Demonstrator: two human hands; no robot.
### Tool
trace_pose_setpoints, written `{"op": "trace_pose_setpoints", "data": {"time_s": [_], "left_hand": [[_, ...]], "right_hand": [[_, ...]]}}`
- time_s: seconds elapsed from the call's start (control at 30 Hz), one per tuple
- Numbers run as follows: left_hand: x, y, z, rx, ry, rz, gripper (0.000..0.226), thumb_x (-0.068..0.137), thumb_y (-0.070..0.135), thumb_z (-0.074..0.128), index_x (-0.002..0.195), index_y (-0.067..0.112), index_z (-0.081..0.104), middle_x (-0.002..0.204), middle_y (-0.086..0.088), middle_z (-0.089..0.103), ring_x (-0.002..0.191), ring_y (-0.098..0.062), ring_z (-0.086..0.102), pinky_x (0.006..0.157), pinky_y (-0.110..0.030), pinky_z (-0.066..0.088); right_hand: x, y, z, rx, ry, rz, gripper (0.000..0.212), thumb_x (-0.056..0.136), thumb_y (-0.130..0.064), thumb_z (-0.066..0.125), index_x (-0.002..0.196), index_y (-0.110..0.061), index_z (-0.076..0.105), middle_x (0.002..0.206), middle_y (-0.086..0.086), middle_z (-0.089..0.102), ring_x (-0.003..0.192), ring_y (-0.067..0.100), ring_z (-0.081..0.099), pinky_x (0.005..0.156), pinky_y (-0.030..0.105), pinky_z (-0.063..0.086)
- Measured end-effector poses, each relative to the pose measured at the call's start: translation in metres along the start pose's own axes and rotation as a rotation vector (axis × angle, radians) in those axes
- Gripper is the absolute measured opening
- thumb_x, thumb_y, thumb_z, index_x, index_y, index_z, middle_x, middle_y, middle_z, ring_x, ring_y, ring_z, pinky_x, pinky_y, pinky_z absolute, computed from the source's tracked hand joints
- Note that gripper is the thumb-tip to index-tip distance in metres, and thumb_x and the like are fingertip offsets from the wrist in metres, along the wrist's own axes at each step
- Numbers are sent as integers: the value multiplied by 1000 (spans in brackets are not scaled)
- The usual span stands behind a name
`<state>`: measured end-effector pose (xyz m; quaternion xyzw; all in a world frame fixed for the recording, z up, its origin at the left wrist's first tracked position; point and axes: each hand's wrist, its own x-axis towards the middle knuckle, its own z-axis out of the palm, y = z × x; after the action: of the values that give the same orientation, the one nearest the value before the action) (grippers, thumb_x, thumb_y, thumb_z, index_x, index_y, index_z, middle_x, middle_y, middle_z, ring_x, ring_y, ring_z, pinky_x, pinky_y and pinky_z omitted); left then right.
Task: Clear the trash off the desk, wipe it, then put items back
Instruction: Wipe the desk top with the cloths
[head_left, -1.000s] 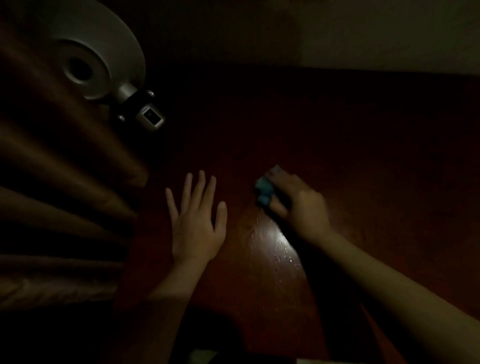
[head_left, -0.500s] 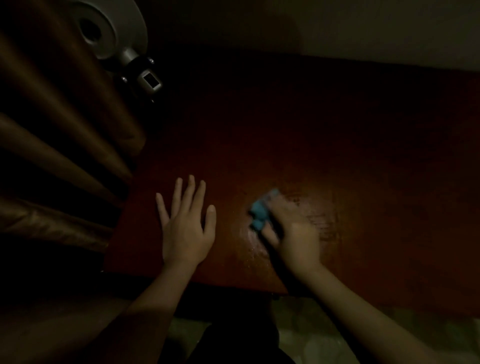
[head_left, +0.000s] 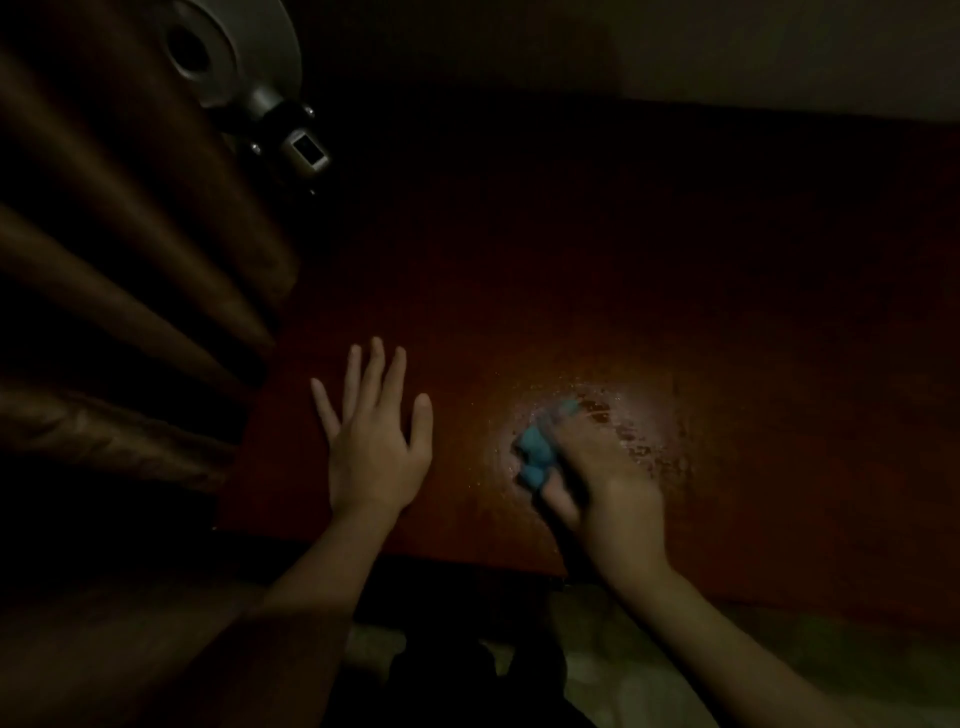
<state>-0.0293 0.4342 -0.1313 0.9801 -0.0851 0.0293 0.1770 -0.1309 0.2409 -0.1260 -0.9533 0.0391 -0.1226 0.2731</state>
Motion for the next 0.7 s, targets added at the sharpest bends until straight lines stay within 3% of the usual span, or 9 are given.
{"op": "trace_pose_setpoints", "data": {"time_s": [0.1, 0.23, 0.4, 0.47, 0.6, 0.7], "left_hand": [[-2, -7, -1, -115, -5, 24, 63, 94, 47, 16, 148, 18, 31, 158, -1, 19, 147, -10, 3, 120, -38, -5], [14, -29, -2, -201, 13, 21, 63, 94, 46, 13, 148, 18, 29, 156, 6, 13, 146, -7, 0, 121, -35, -1], [52, -33, -6, -191, -42, 150, 59, 95, 46, 15, 147, 23, 27, 157, 7, 13, 147, -6, -1, 120, -33, -2], [64, -39, -6, -175, -76, 214, 58, 95, 44, 15, 148, 23, 27, 158, 7, 13, 147, -5, -1, 120, -32, -3], [93, -49, -5, -194, -89, 249, 57, 96, 43, 16, 148, 23, 28, 157, 8, 12, 146, -3, -2, 118, -23, -9], [109, -58, -4, -208, -105, 236, 58, 94, 43, 14, 147, 24, 27, 157, 7, 13, 147, -5, -1, 119, -27, -5]], "right_hand": [[-23, -11, 3, 26, -184, -222, 50, 77, -31, 63, 126, -22, 60, 132, -4, 57, 124, 7, 49, 105, 33, 38], [-32, 8, -1, 29, -292, -351, 52, 76, -37, 54, 128, -36, 49, 135, -16, 50, 125, -5, 44, 102, 22, 43], [32, 9, -5, 55, -192, -174, 52, 80, -44, 60, 131, -35, 52, 137, -16, 48, 128, -6, 41, 108, 19, 32], [55, 7, 2, 42, -160, -112, 52, 85, -52, 50, 132, -31, 51, 138, -15, 44, 128, -2, 41, 107, 21, 31], [105, 12, 15, -46, -119, -110, 50, 85, -40, 60, 133, -26, 51, 137, -15, 40, 127, 0, 37, 110, 22, 21], [139, 18, 20, -60, -113, -54, 56, 83, -45, 59, 136, -28, 48, 140, -16, 37, 130, 1, 32, 113, 29, 22]]}}
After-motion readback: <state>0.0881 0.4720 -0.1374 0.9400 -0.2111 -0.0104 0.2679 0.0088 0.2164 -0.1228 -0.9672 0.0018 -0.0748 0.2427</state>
